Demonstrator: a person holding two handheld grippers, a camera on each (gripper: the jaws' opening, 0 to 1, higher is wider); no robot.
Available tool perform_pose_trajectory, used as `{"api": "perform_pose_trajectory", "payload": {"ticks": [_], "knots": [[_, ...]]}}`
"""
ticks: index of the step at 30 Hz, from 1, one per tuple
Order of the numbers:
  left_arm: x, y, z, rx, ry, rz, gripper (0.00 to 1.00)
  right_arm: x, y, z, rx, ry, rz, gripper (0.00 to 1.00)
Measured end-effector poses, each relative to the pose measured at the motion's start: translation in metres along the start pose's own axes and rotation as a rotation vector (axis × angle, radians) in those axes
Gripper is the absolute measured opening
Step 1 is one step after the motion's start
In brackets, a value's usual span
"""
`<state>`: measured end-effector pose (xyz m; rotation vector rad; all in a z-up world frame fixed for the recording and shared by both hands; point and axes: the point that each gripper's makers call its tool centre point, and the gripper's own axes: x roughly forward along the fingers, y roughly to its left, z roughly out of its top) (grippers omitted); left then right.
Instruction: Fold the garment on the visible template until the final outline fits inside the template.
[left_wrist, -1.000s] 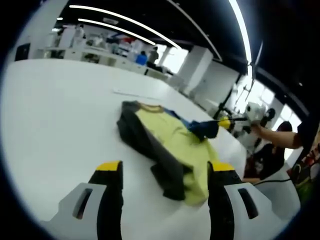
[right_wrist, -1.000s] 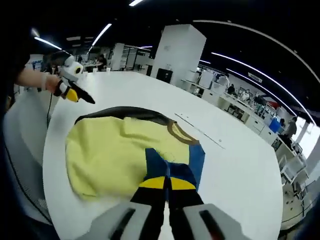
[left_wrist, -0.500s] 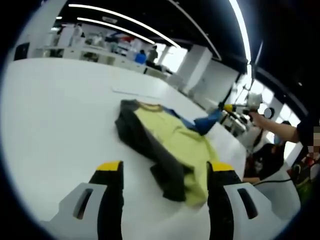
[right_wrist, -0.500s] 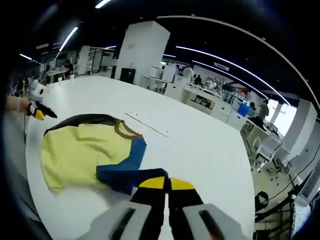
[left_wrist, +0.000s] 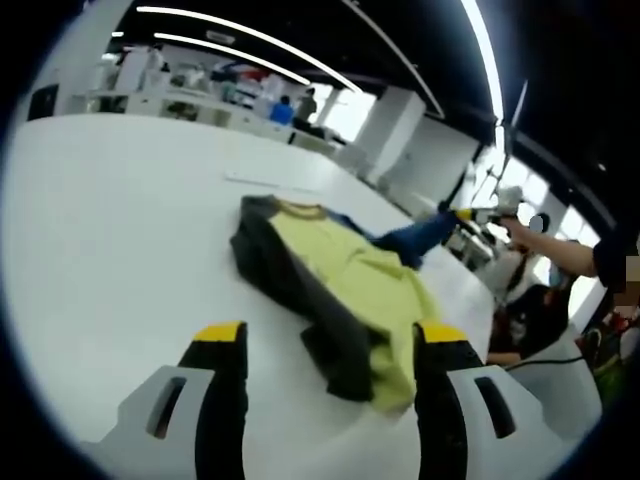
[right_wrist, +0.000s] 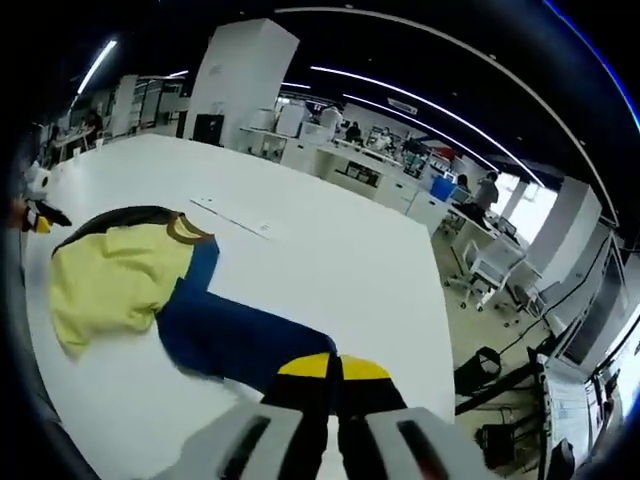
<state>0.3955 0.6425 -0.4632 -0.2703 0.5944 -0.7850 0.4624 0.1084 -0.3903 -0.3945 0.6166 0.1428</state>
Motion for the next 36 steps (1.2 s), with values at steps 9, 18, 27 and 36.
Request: {"api": "perform_pose_trajectory", "payload": {"ticks": [9,18,27,36], "knots": [[0.003,0.001,-0.001,0.000,0.010,0.003,0.63,0.004,-0.029,-0.044,0.053,0.113,-0.043,0.00],[0.004,0.002,-0.004,-0.004,0.025,0.012,0.63,0.008,-0.027,-0.087,0.170,0.237,-0.049,0.00],[0.002,0.006,-0.005,-0.007,0.035,0.035,0.63,0.035,-0.027,-0.105,0.201,0.308,-0.040,0.00],[0.003,0.009,-0.011,-0.016,0.057,0.055,0.63,0.056,-0.030,-0.134,0.239,0.416,-0.030,0.00]]}}
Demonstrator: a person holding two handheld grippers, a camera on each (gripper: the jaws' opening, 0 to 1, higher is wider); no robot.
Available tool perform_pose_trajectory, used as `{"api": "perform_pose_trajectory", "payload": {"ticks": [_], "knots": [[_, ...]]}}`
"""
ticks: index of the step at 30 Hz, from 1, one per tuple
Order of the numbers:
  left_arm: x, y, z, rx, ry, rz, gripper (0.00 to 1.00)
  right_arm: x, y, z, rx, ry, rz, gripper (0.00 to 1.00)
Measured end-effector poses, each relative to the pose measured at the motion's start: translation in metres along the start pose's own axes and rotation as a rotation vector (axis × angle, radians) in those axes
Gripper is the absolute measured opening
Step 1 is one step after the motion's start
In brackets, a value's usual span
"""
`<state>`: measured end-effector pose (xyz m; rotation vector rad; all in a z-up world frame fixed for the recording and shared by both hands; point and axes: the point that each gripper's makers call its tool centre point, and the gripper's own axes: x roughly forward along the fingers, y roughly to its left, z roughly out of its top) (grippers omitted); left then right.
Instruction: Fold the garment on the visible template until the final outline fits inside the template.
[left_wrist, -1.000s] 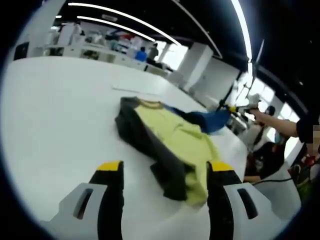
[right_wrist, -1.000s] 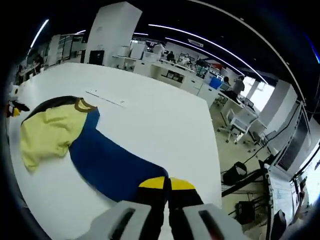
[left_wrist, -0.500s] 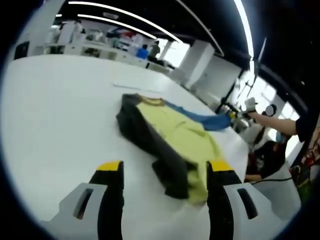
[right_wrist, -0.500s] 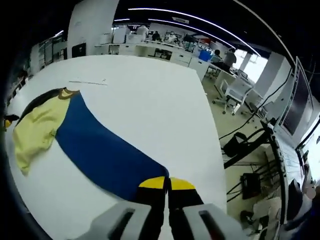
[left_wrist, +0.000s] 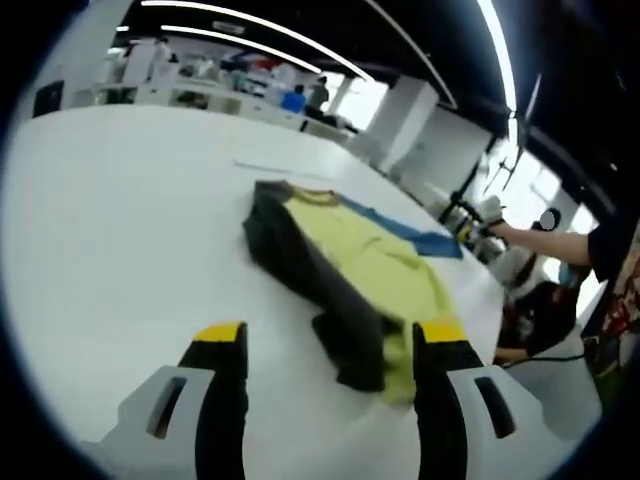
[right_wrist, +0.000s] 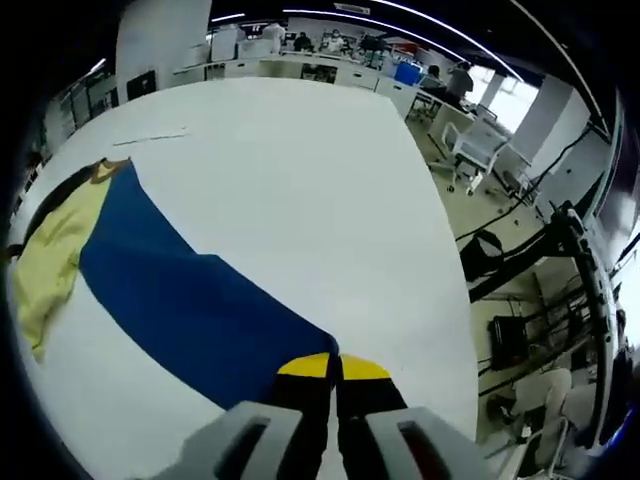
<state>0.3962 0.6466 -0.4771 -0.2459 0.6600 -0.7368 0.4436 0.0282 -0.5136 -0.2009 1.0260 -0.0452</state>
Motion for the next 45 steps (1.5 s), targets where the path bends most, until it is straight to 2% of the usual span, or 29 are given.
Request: {"api": "perform_pose_trajectory", "payload": {"ticks": [5,10,21,24,27,29,32,35,36,37,38,39,42,45], "knots": [[0.004,0.000,0.000,-0.001,0.002,-0.003,0.63,0.006,0.000,-0.015,-0.005,0.045,0.009,0.00],[0.008,-0.003,-0.001,-0.003,0.005,-0.014,0.63,0.007,0.001,-0.025,-0.022,0.052,0.015,0.00],[0.007,-0.006,-0.002,-0.006,-0.001,-0.017,0.63,0.003,0.000,-0.027,-0.005,0.008,0.019,0.00],[0.006,-0.006,-0.002,-0.007,-0.003,-0.015,0.63,0.000,0.000,-0.029,0.016,-0.014,0.030,0.05],[0.005,-0.007,-0.002,-0.006,-0.005,-0.017,0.63,-0.008,0.006,-0.027,0.026,-0.059,0.036,0.13],[0.004,-0.008,-0.001,-0.004,-0.008,-0.020,0.63,-0.015,0.015,-0.022,0.063,-0.121,0.064,0.19],[0.004,-0.009,0.001,-0.003,-0.011,-0.024,0.63,-0.025,0.028,-0.020,0.093,-0.177,0.106,0.28],[0.004,-0.010,0.002,0.000,-0.012,-0.029,0.63,-0.037,0.042,-0.019,0.058,-0.222,0.141,0.28],[0.004,-0.011,0.002,0.001,-0.013,-0.030,0.63,-0.040,0.045,-0.021,0.063,-0.221,0.143,0.30],[0.004,-0.011,0.003,0.002,-0.015,-0.031,0.63,-0.044,0.049,-0.019,0.057,-0.241,0.153,0.33],[0.003,-0.011,0.003,0.001,-0.013,-0.032,0.63,-0.050,0.058,-0.013,0.049,-0.288,0.185,0.37],[0.003,-0.011,0.002,0.002,-0.011,-0.033,0.63,-0.055,0.063,-0.014,0.049,-0.286,0.194,0.39],[0.002,-0.012,0.002,0.010,-0.004,-0.037,0.63,-0.066,0.083,-0.007,0.001,-0.345,0.238,0.49],[-0.001,-0.014,0.006,0.016,-0.009,-0.043,0.63,-0.072,0.097,-0.007,-0.022,-0.350,0.263,0.56]]}}
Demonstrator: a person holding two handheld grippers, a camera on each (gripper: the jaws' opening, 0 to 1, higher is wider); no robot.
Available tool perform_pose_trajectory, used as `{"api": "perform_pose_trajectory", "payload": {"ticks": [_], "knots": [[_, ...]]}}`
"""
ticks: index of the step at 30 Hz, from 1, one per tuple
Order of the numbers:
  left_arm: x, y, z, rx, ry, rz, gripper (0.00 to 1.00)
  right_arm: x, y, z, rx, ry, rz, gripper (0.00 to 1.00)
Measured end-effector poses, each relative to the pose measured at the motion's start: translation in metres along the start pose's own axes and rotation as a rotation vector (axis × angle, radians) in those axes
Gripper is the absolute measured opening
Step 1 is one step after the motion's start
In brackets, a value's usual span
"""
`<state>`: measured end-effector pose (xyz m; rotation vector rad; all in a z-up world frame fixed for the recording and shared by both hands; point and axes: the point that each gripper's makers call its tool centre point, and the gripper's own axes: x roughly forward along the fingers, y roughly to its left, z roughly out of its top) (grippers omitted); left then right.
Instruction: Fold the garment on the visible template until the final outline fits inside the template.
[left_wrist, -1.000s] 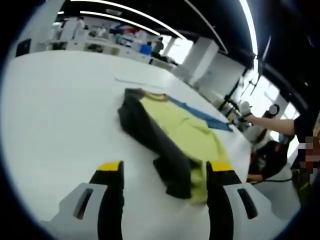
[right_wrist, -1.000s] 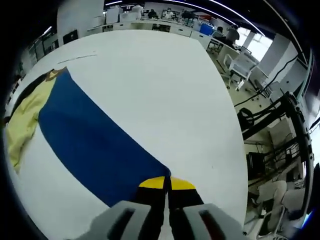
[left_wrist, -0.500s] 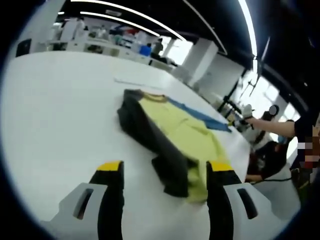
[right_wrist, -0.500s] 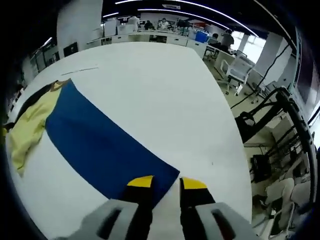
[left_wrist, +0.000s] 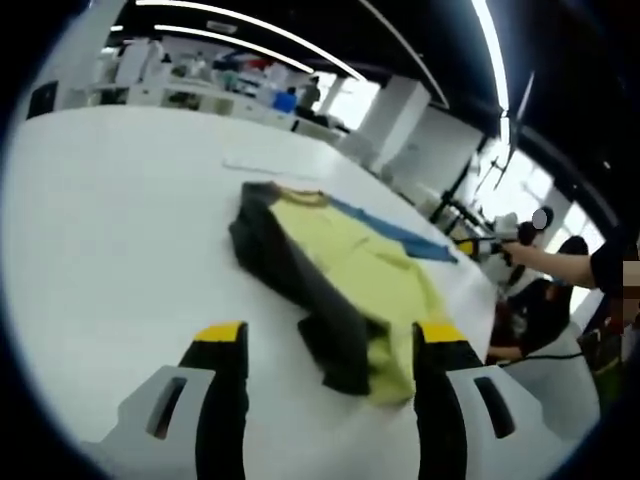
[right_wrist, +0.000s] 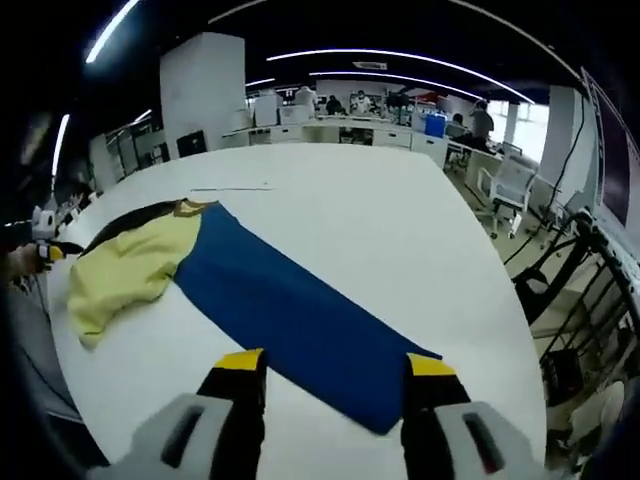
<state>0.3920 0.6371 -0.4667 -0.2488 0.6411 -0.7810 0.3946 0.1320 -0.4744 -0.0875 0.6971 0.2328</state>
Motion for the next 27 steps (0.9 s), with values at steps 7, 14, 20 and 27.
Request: {"api": "perform_pose_trajectory", "payload": {"ticks": [7,14,20,27], "knots": [[-0.004,-0.001,0.004,0.009,-0.014,-0.003,0.63,0.001,0.033,0.013,-0.017,-0.047,0.085,0.68],[-0.006,-0.002,0.002,0.028,-0.011,-0.007,0.62,0.001,0.060,0.018,-0.040,-0.079,0.147,0.84],[-0.007,-0.004,-0.001,0.033,-0.008,-0.013,0.61,0.001,0.080,0.016,-0.051,-0.090,0.193,1.00],[-0.004,-0.007,-0.010,0.048,0.013,-0.019,0.58,0.001,0.103,0.010,-0.077,-0.079,0.241,1.00]]}}
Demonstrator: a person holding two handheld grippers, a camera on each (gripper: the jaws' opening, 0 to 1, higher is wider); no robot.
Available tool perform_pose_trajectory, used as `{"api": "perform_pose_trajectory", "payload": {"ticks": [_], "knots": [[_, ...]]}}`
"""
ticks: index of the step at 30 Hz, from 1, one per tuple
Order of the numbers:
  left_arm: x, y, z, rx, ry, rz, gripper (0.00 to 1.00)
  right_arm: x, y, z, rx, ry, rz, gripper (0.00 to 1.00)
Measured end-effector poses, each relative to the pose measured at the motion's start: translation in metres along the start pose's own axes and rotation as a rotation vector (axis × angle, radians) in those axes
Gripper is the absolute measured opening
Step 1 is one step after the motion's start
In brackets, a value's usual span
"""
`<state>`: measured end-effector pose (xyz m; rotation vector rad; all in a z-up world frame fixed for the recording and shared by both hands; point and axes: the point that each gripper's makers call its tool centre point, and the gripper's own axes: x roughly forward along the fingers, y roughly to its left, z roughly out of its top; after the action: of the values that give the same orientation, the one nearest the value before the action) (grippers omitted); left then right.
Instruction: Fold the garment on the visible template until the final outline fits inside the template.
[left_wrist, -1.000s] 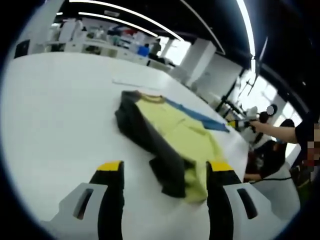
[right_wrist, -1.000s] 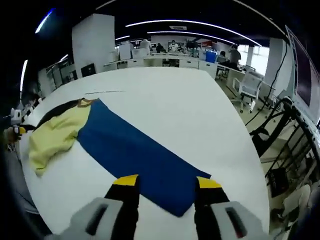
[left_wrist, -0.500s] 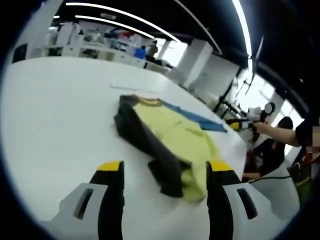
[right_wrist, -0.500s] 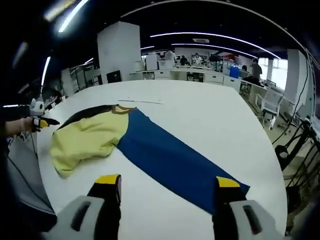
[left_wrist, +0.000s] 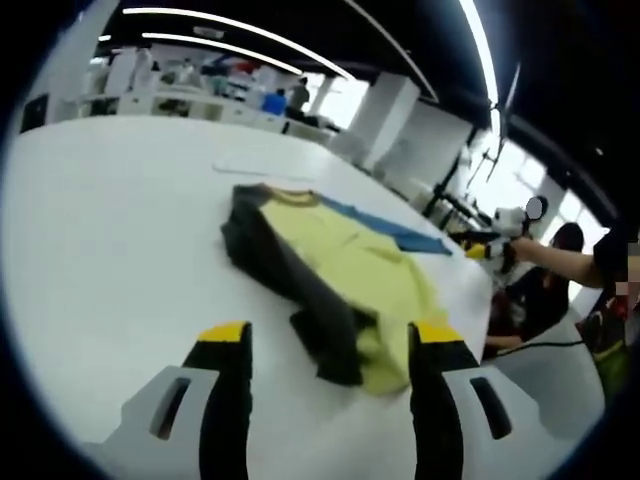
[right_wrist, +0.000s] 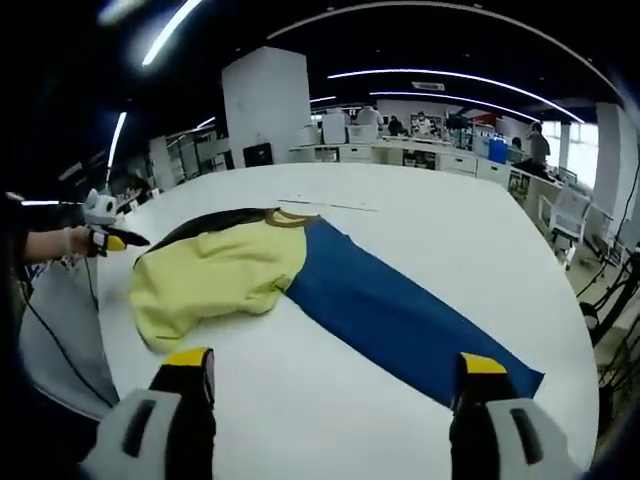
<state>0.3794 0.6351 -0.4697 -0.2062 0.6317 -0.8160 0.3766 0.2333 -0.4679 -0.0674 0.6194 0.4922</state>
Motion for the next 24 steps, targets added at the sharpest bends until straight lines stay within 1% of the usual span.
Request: {"api": "perform_pose_trajectory", "payload": {"ticks": [3,10,13,17,19,21,22,24], "knots": [[0.002,-0.002,-0.005,0.001,0.012,-0.008,0.53,0.001,0.002,-0.002,0.003,-0.002,0.005,1.00],[0.003,-0.005,-0.015,-0.006,0.036,-0.033,0.33,0.000,-0.004,-0.007,0.003,0.011,-0.004,1.00],[0.006,-0.005,-0.017,-0.021,0.036,-0.030,0.30,-0.001,-0.006,-0.006,0.014,0.005,-0.007,0.99],[0.012,-0.005,-0.022,-0.018,0.052,-0.028,0.28,-0.002,-0.006,-0.005,0.009,0.003,-0.011,0.98],[0.016,-0.003,-0.024,-0.030,0.052,-0.026,0.24,-0.002,-0.005,-0.007,0.015,0.004,-0.009,0.98],[0.019,-0.002,-0.024,-0.042,0.052,-0.025,0.17,-0.001,-0.005,-0.010,0.014,0.014,-0.010,0.98],[0.019,-0.002,-0.024,-0.046,0.048,-0.031,0.11,-0.001,-0.006,-0.012,0.009,0.021,-0.013,0.98],[0.021,-0.005,-0.021,-0.068,0.044,-0.046,0.01,-0.001,-0.006,-0.014,0.002,0.026,-0.014,0.97]]}}
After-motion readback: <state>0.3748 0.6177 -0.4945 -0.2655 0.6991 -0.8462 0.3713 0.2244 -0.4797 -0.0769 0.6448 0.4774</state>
